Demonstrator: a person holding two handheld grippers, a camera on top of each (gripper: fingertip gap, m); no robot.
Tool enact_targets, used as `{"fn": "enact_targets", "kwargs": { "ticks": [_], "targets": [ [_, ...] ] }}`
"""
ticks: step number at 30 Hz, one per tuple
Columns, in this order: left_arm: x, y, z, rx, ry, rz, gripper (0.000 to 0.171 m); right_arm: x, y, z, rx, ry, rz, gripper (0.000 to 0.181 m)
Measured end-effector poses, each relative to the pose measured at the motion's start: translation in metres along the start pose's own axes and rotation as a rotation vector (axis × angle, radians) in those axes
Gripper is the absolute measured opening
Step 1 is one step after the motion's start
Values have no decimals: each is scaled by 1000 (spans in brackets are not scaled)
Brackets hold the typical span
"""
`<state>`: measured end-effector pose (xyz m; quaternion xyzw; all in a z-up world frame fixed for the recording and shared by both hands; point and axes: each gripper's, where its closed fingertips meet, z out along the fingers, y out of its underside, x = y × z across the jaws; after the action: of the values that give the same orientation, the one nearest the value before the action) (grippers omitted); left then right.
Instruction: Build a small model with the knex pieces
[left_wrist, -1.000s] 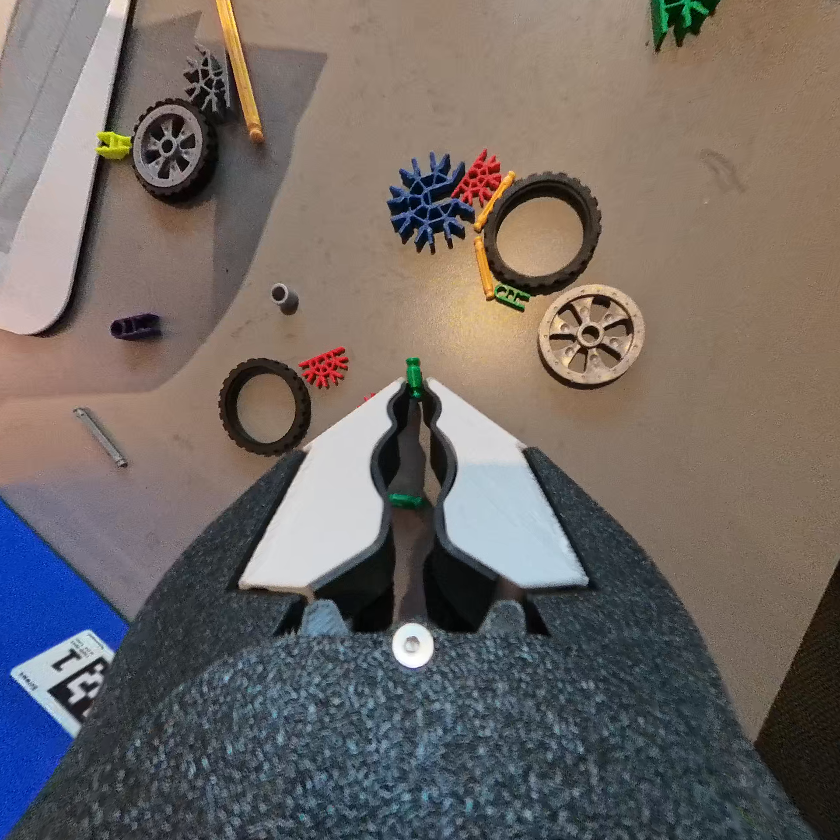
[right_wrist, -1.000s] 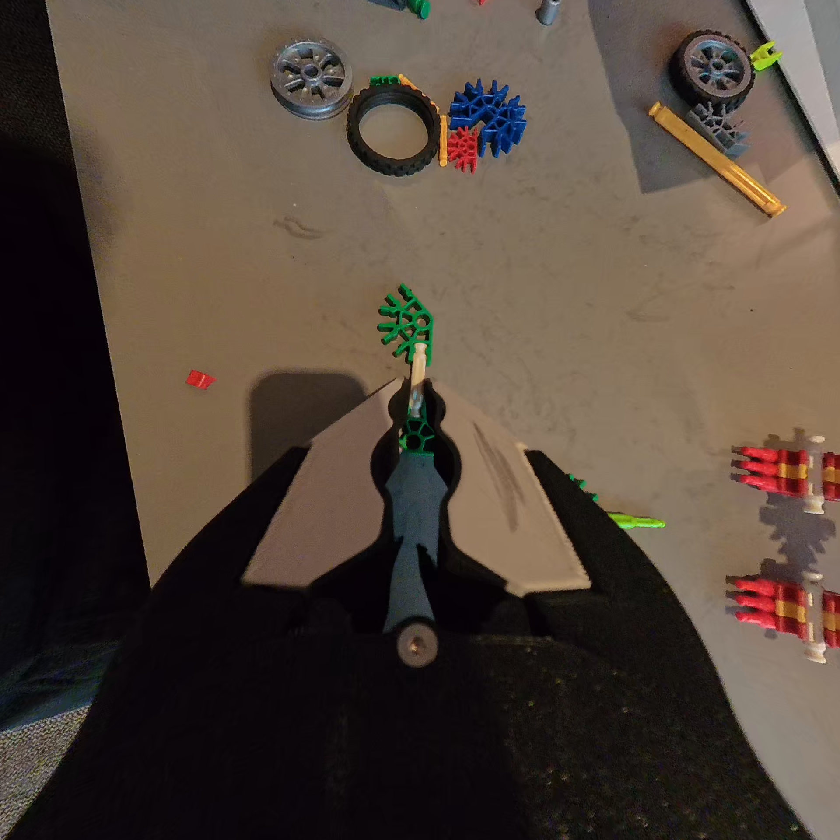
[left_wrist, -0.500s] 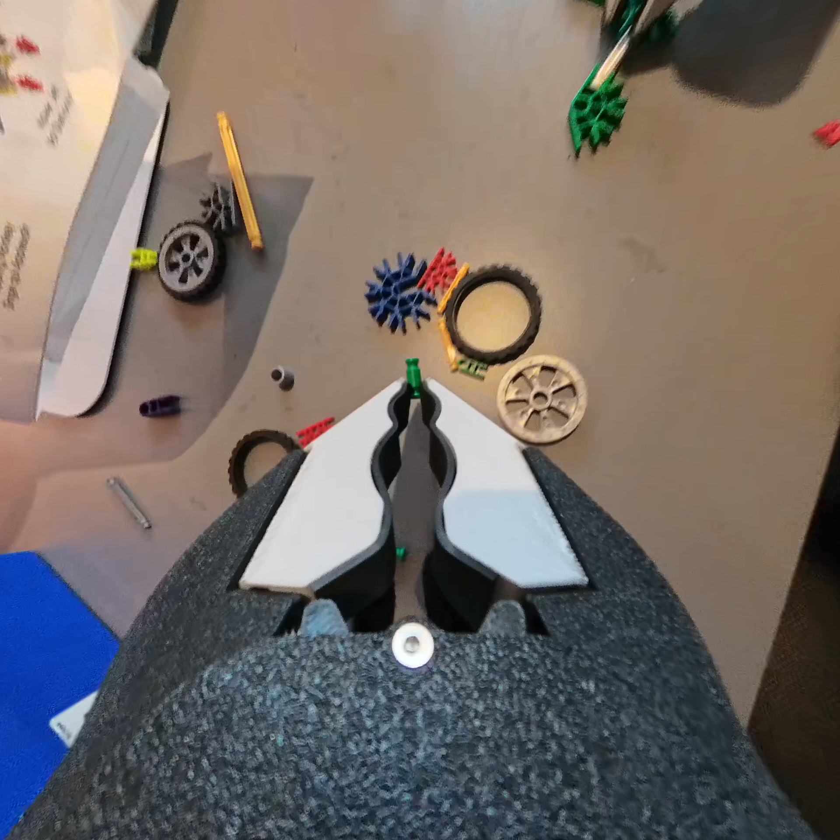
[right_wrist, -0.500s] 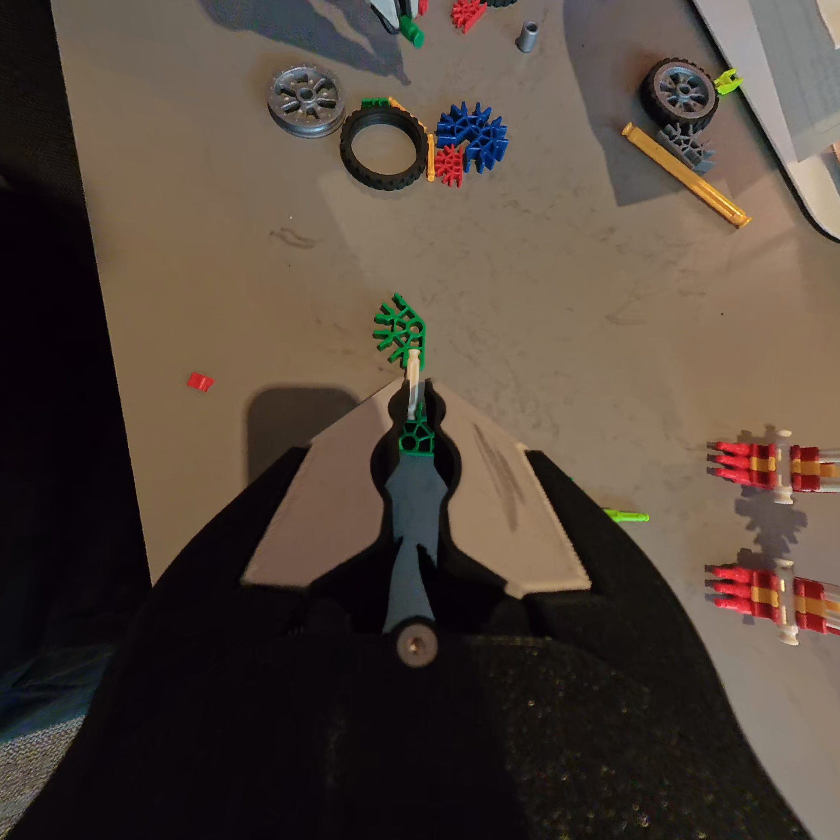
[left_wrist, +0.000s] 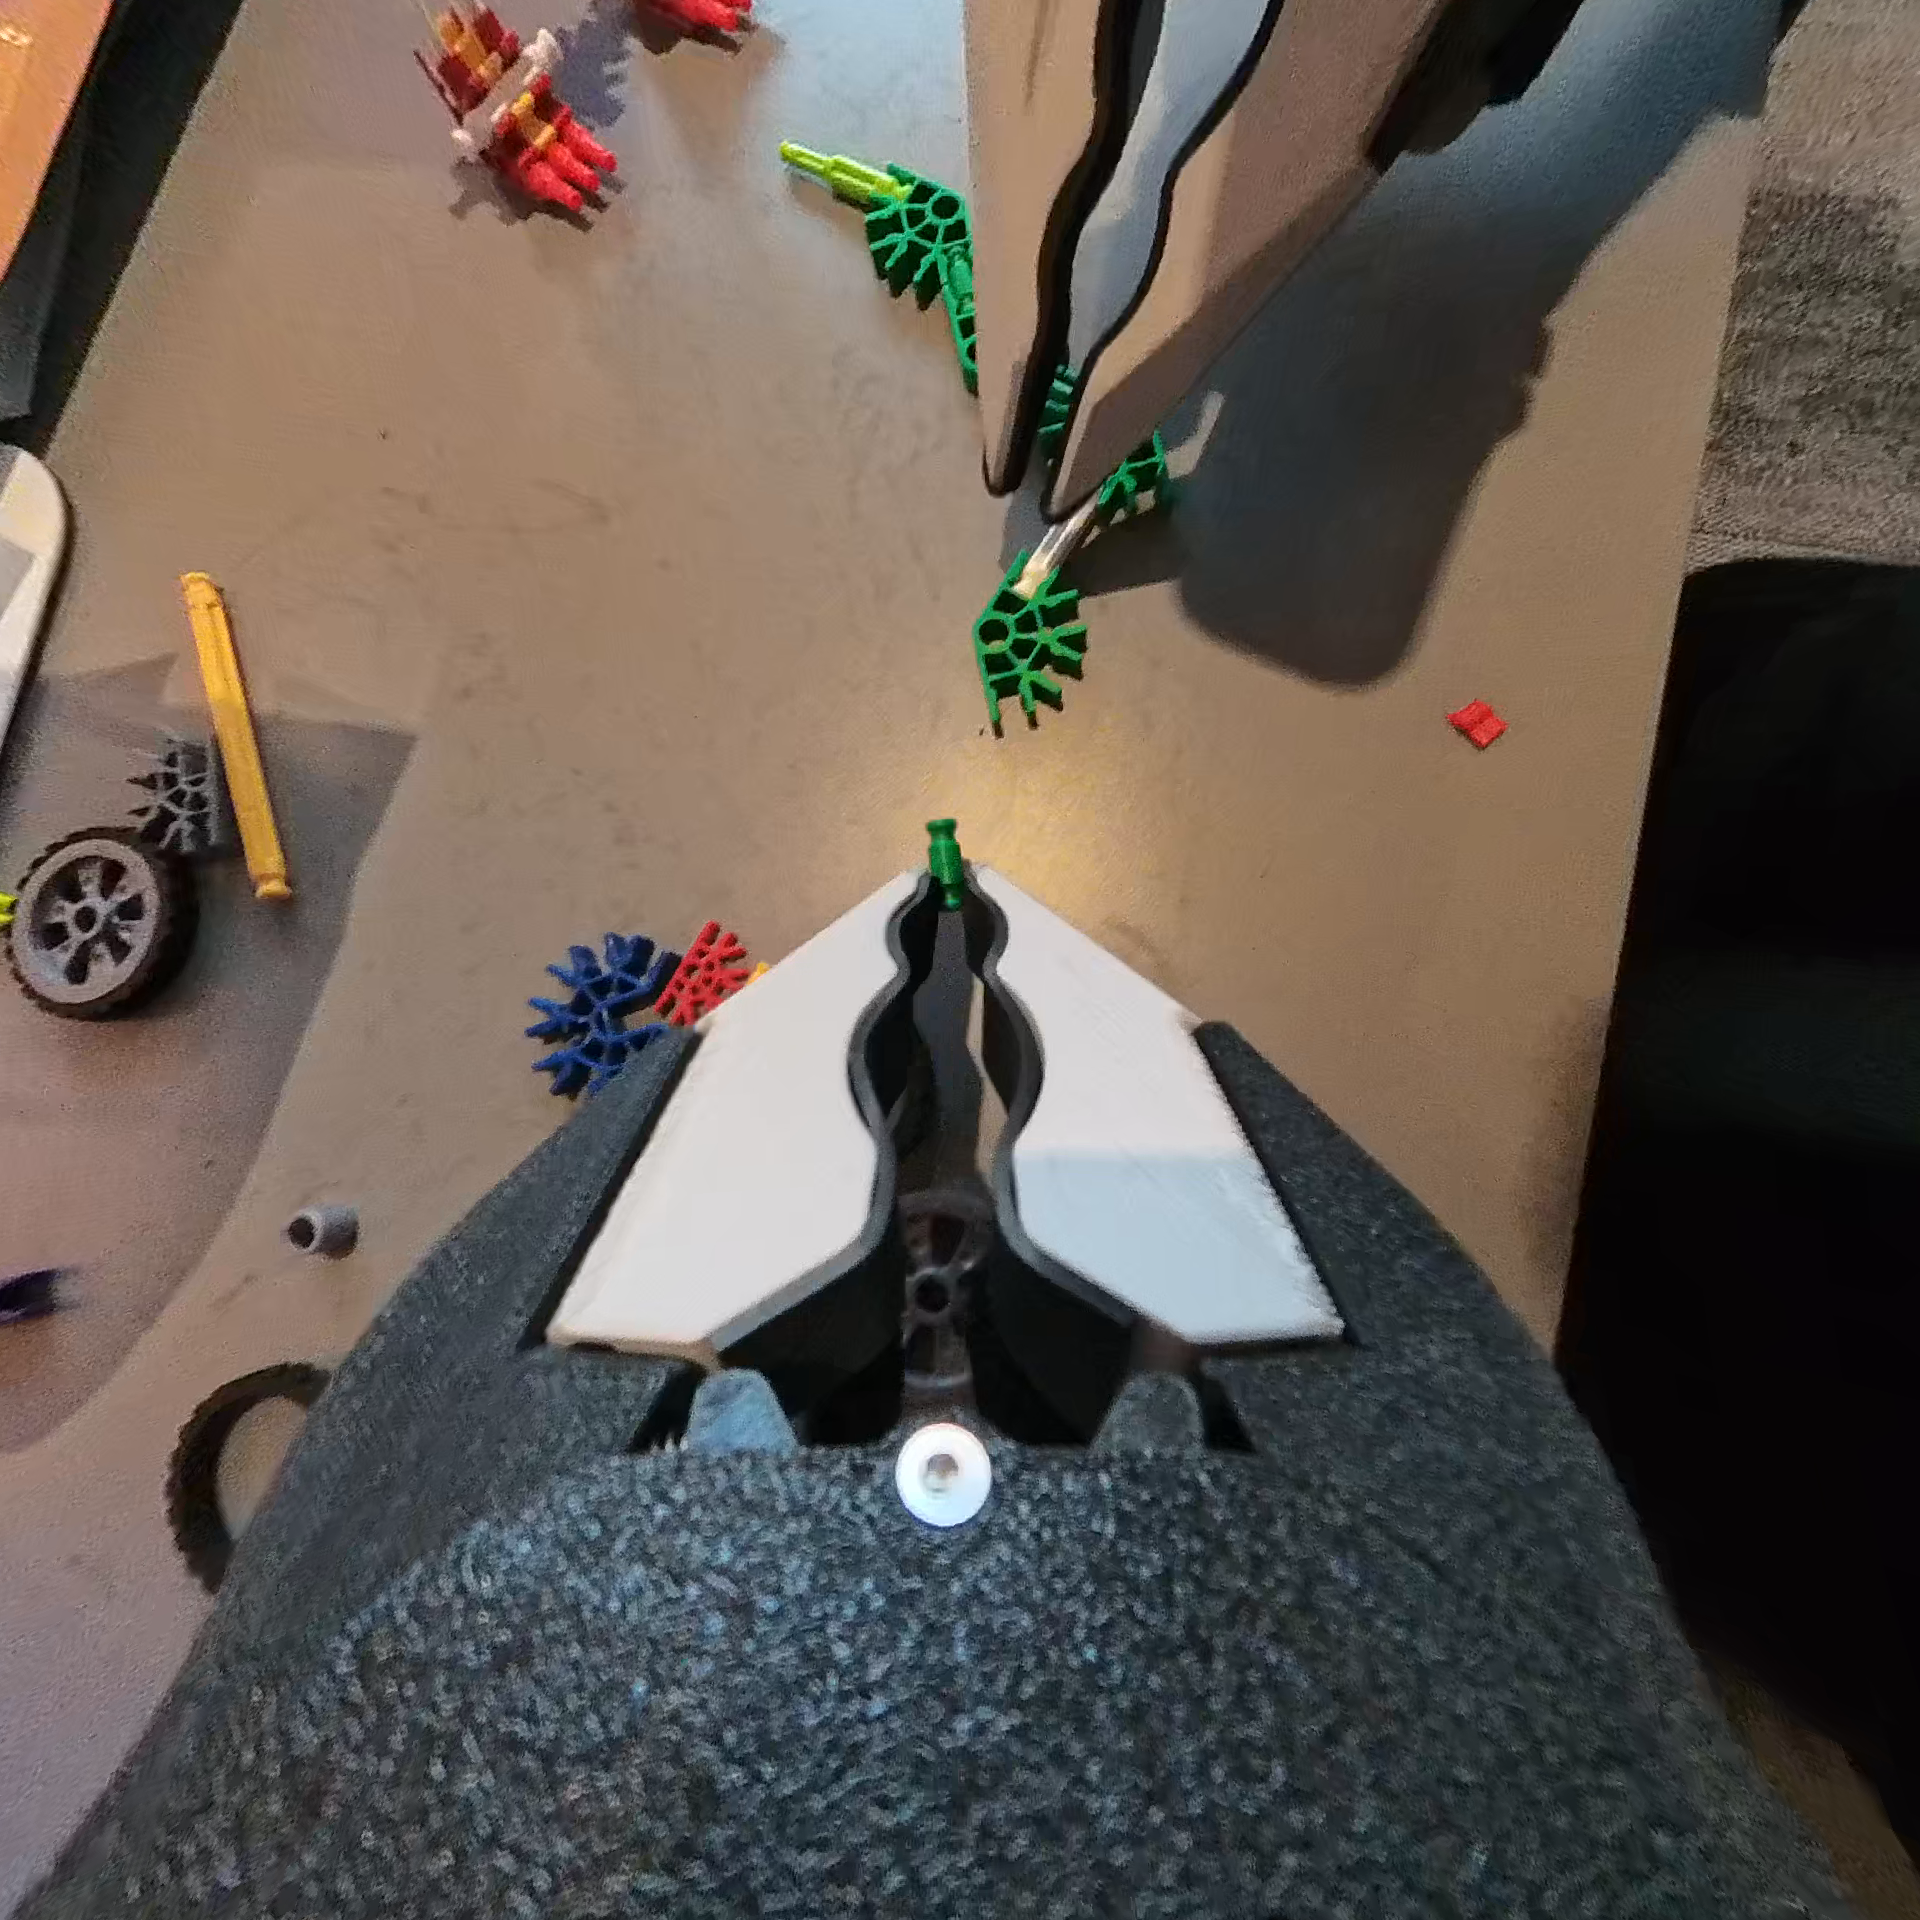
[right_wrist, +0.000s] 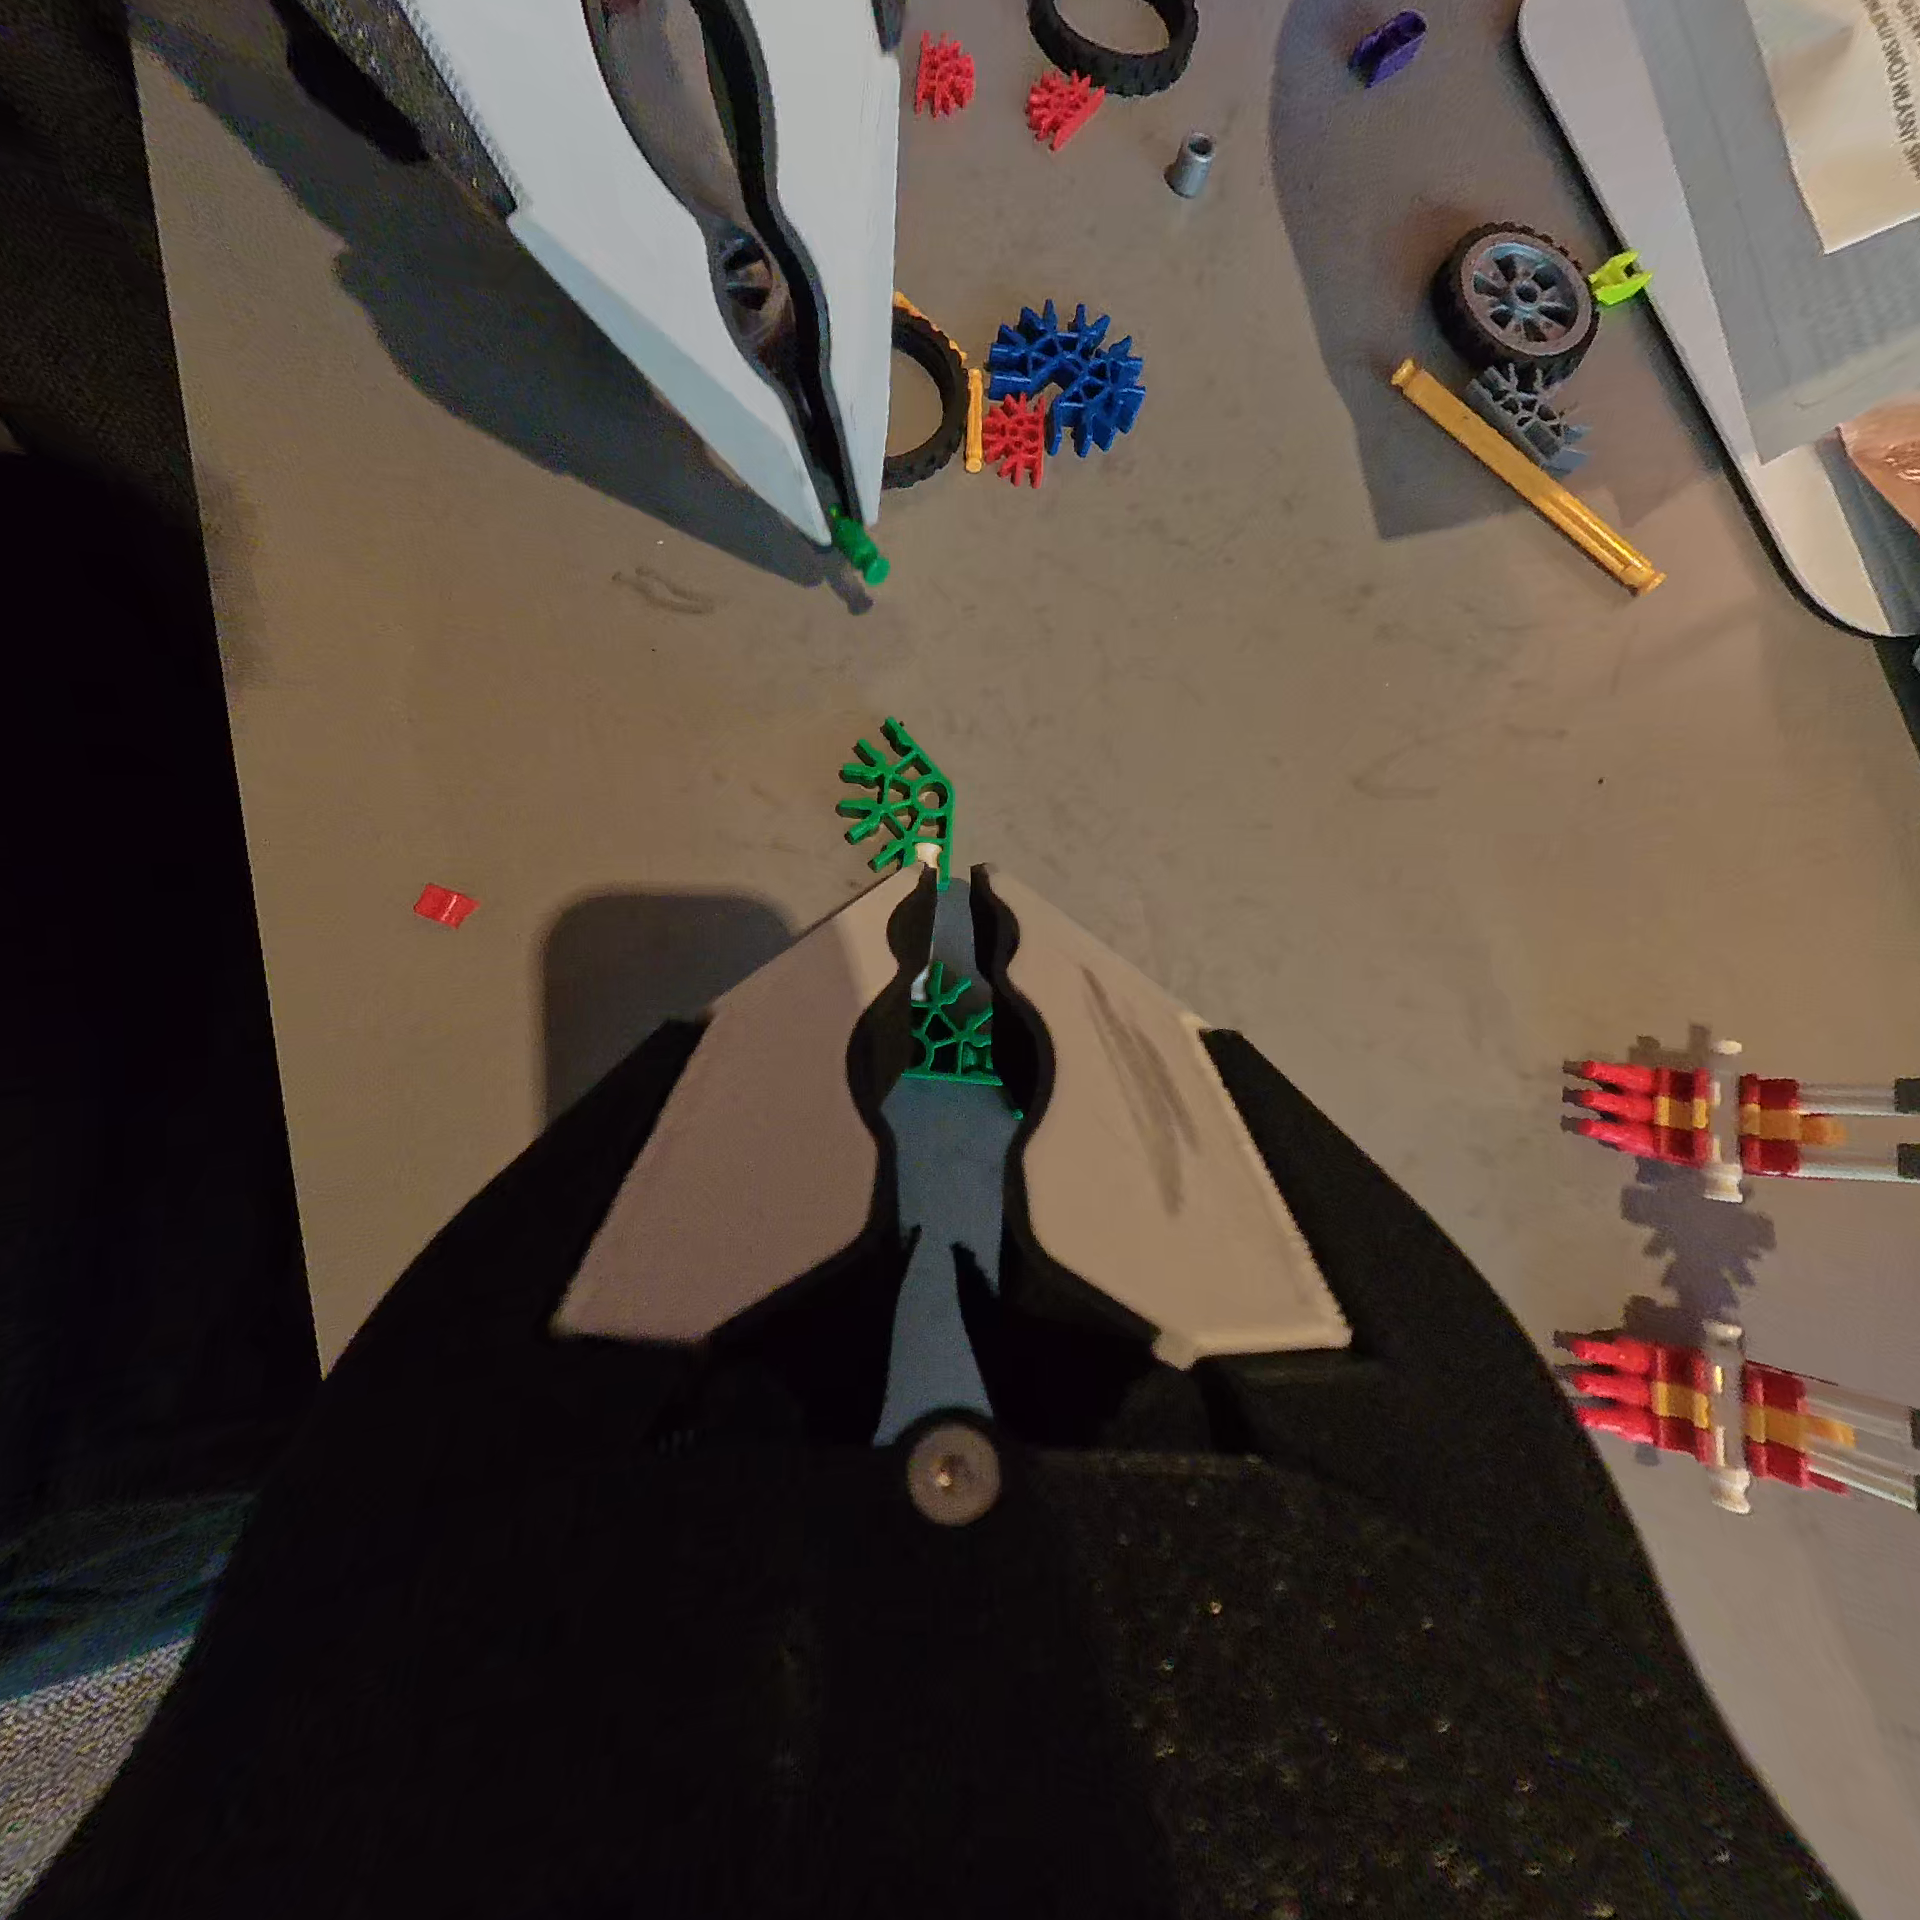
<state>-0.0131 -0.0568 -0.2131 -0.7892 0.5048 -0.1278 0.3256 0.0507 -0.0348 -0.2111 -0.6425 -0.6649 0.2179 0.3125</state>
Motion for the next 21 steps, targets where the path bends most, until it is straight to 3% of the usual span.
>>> {"fn": "enact_targets", "kwargs": {
  "ticks": [8, 21],
  "targets": [
    [17, -12, 17, -10, 17, -14, 4, -5, -4, 5, 3, -29, -37, 6],
    [12, -21, 26, -48, -28, -5, 4, -7, -10, 9, 22, -47, -69, 5]
  ]
}}
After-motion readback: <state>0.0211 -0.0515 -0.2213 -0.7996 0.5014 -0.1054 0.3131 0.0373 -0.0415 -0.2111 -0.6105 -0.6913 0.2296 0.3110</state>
